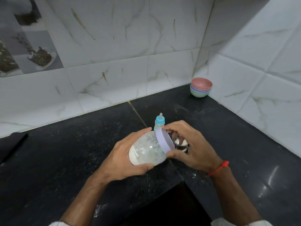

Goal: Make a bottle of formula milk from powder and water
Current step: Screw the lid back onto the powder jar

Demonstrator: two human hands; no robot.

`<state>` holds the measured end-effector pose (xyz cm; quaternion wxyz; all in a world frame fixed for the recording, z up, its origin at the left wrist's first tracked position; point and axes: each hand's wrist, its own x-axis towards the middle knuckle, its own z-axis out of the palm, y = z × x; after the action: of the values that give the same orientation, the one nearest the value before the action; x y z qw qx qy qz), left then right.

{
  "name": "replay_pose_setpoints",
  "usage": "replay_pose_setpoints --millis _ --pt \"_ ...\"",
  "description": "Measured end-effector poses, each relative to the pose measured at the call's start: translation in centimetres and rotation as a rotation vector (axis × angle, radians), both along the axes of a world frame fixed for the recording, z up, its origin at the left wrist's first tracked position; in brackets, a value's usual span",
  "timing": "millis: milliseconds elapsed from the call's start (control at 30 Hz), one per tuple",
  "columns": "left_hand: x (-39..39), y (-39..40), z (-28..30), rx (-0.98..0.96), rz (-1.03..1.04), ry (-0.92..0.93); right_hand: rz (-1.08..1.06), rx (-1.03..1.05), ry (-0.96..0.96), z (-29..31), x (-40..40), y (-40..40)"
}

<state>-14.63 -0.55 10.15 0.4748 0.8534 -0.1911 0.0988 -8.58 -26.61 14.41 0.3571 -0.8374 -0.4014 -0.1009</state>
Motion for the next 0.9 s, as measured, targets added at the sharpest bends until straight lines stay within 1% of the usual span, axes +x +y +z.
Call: replay_pose_setpoints --millis 67,100,133,167,200,233,267,300,333,367,400,433,467,500,533,567,600,667,700,733,767,800,867,900 --pt "0.0 0.3 0.0 -0.008 -0.013 0.020 0.133 -0.082 -0.015 0.3 -0.2 -0.1" --pt "0.0 0.4 0.0 -0.006 -0.034 0.026 0.137 -0.126 -0.038 0.5 -0.4 -0.1" --pt "0.1 0.3 0.0 0.003 -0.057 0.030 0.115 -0.126 -0.068 0.5 -0.4 0.1" --pt "0.0 0.0 0.1 0.012 -0.071 0.035 0.078 -0.110 -0.079 0.5 -0.7 0.5" --pt "0.0 -0.3 0.1 0.027 -0.068 0.034 -0.005 -0.099 -0.069 0.3 -0.9 1.0" --pt "-0.1 -0.6 0.1 0.051 -0.054 0.022 -0.097 -0.081 -0.021 0.2 -1.1 1.4" --pt "-0.1 -0.8 0.1 0.098 -0.036 -0.001 -0.200 -0.161 -0.026 -0.2 -1.2 1.9" --pt "-0.1 -1.0 -0.1 0.154 -0.021 -0.017 -0.252 -0.269 0.019 0.0 -1.6 2.4" --pt "-0.2 -1.1 -0.2 0.189 -0.013 -0.014 -0.276 -0.261 0.150 -0.5 -1.5 2.4" --pt "-0.4 -1.2 -0.3 0.187 -0.009 0.005 -0.285 -0.205 0.207 -1.1 -1.2 2.0" --pt "-0.5 -1.2 -0.4 0.159 -0.003 0.028 -0.276 -0.152 0.323 -0.6 -1.3 2.1" --pt "-0.7 -1.0 -0.5 0.134 0.005 0.051 -0.299 -0.134 0.387 0.7 -1.4 2.2" --pt "-0.8 -1.0 -0.6 0.120 0.010 0.071 -0.340 -0.091 0.450 0.6 -1.0 2.0" --pt "-1.0 -1.0 -0.7 0.110 0.011 0.086 -0.372 -0.103 0.488 0.7 -0.6 1.3" --pt "-1.2 -0.9 -0.8 0.101 0.010 0.098 -0.355 -0.123 0.410 0.9 -0.5 1.0" --pt "-1.3 -1.0 -0.8 0.094 0.011 0.107 -0.309 -0.111 0.288 1.3 -0.7 1.0" --pt "-1.4 -1.1 -0.8 0.091 0.014 0.117 -0.207 -0.147 0.234 1.6 -1.0 0.8" --pt "-1.7 -1.3 -0.8 0.076 0.023 0.135 0.126 -0.273 0.263 1.7 -0.9 0.1" --pt "-1.8 -1.3 -0.8 0.064 0.023 0.145 0.223 -0.315 0.271 1.6 -0.8 -0.1" --pt "-1.9 -1.3 -0.8 0.056 0.017 0.154 0.246 -0.331 0.263 1.4 -0.7 -0.4" --pt "-2.0 -1.3 -0.8 0.052 0.006 0.167 0.217 -0.330 0.249 1.0 -0.9 -0.3" --pt "-2.1 -1.3 -0.9 0.047 -0.008 0.181 0.122 -0.327 0.213 0.9 -1.3 0.1" --pt "-2.3 -1.6 -1.0 0.050 -0.045 0.201 -0.184 -0.378 0.070 0.1 -1.7 1.4" --pt "-2.4 -1.9 -1.0 0.060 -0.059 0.201 -0.287 -0.390 -0.017 -0.3 -1.8 2.0"
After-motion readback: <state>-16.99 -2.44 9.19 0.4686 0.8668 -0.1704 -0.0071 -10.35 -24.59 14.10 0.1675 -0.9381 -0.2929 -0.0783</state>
